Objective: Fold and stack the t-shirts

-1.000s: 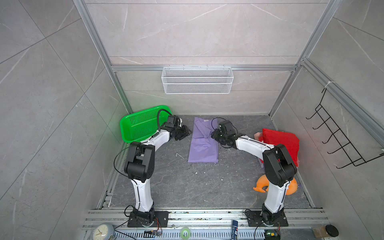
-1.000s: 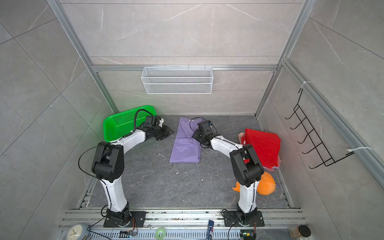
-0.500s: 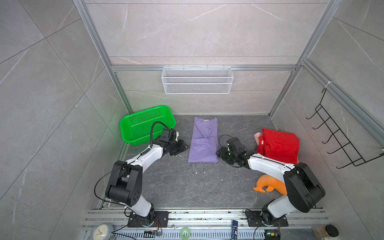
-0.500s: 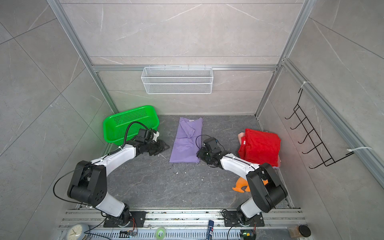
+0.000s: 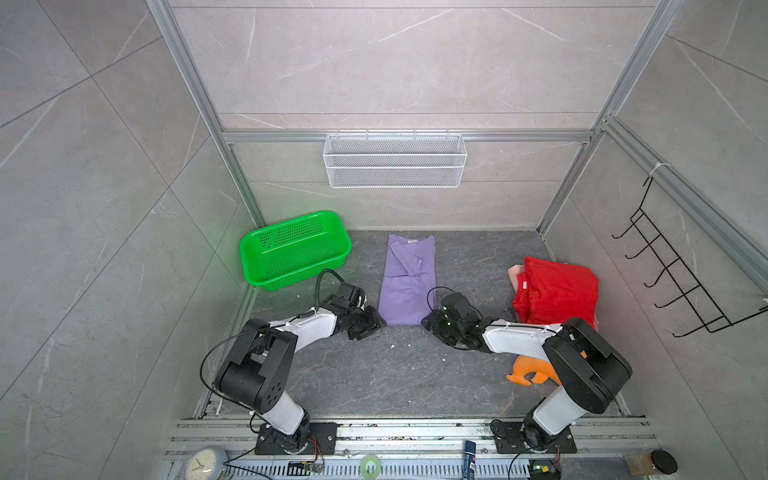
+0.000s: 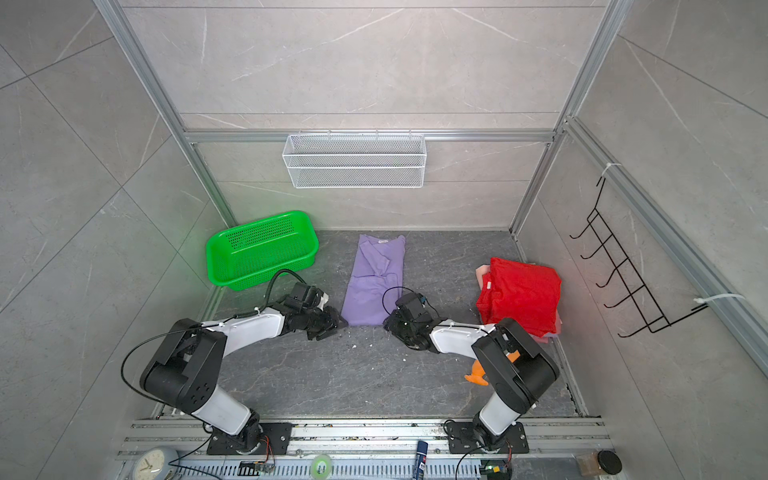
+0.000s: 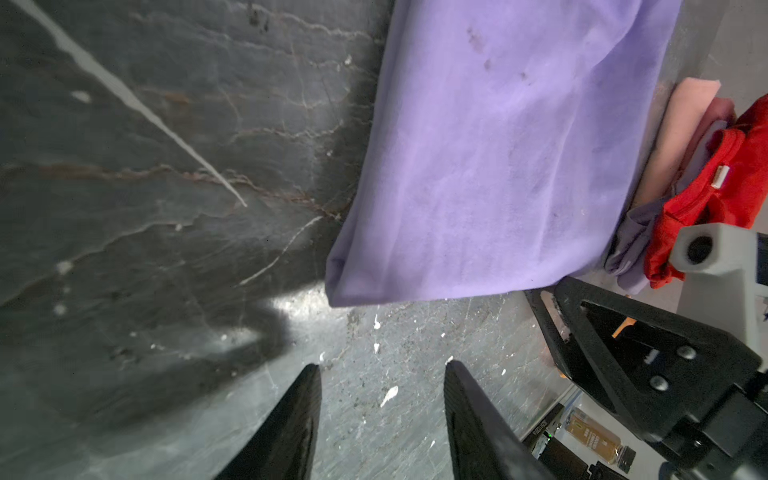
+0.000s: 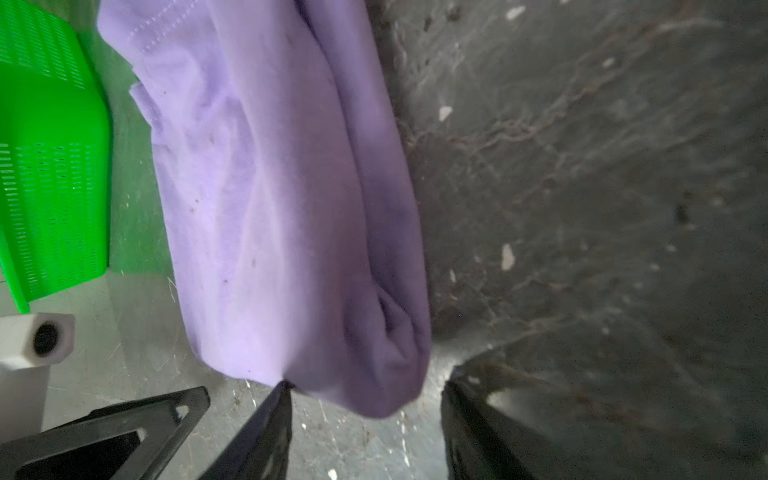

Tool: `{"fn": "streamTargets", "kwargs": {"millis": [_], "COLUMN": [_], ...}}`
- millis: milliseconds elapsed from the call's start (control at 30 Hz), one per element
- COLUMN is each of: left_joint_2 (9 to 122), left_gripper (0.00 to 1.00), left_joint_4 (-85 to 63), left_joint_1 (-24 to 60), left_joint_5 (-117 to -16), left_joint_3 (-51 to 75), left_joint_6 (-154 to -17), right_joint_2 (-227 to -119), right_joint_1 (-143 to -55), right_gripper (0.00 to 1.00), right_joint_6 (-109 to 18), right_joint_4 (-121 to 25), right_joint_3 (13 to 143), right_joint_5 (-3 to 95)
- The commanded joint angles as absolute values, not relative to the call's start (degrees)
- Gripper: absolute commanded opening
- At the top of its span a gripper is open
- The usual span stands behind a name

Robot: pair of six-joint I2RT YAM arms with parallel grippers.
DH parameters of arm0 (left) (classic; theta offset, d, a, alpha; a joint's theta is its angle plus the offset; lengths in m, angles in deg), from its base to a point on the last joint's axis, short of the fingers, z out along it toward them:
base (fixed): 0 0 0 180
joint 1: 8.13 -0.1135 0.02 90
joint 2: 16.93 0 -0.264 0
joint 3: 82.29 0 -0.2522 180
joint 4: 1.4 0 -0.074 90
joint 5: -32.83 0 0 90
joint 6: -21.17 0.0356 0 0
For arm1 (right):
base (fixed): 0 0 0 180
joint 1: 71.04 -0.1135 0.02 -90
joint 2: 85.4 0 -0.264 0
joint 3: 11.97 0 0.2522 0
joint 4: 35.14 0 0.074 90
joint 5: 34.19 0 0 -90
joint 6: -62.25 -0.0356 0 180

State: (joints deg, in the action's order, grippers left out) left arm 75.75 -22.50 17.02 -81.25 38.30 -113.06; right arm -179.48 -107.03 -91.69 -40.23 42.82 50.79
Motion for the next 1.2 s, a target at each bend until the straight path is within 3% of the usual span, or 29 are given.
{"fn": "streamTargets", "kwargs": {"millis": [0, 167, 267, 400, 500, 667, 933, 1167], "left_joint_2": [78.41, 83.31, 85.63, 86.58, 84.14, 74.54, 53.76, 41.24], "left_gripper": [0.52, 0.51, 0.46, 0.18, 0.02, 0.0, 0.0, 0.0], "left_joint_4": [-17.98, -13.92, -12.5, -11.71, -12.19, -15.12, -30.22, -38.8], "left_joint_1": [17.01, 17.01, 16.92, 16.94, 17.01, 18.13, 28.14, 34.74], "left_joint_5": [-79.63, -79.13, -78.81, -79.03, -79.29, -80.68, -75.57, -70.36], "left_joint_3": [38.03, 36.96, 35.53, 34.46, 36.09, 42.53, 49.16, 45.39], "left_joint_6": [-115.48, -117.31, -117.53, -117.96, -117.83, -117.93, -119.98, -123.19], "right_joint_2": [-181.35, -184.21, -186.34, -187.48, -185.92, -179.12, -164.68, -155.63], "right_joint_1": [-107.21, -107.22, -107.29, -107.14, -107.22, -108.09, -118.98, -127.09], "right_gripper": [0.6, 0.62, 0.56, 0.13, 0.0, 0.0, 0.0, 0.0], "right_joint_6": [-94.1, -96.42, -96.94, -96.81, -93.99, -89.11, -90.55, -91.81], "right_joint_4": [-37.8, -35.06, -36.46, -39.57, -43.24, -51.76, -66.29, -71.19], "right_joint_3": [42.25, 42.2, 43.89, 45.08, 45.63, 45.21, 41.36, 44.79], "right_joint_5": [54.05, 55.88, 56.17, 56.58, 56.69, 55.55, 55.47, 60.02]}}
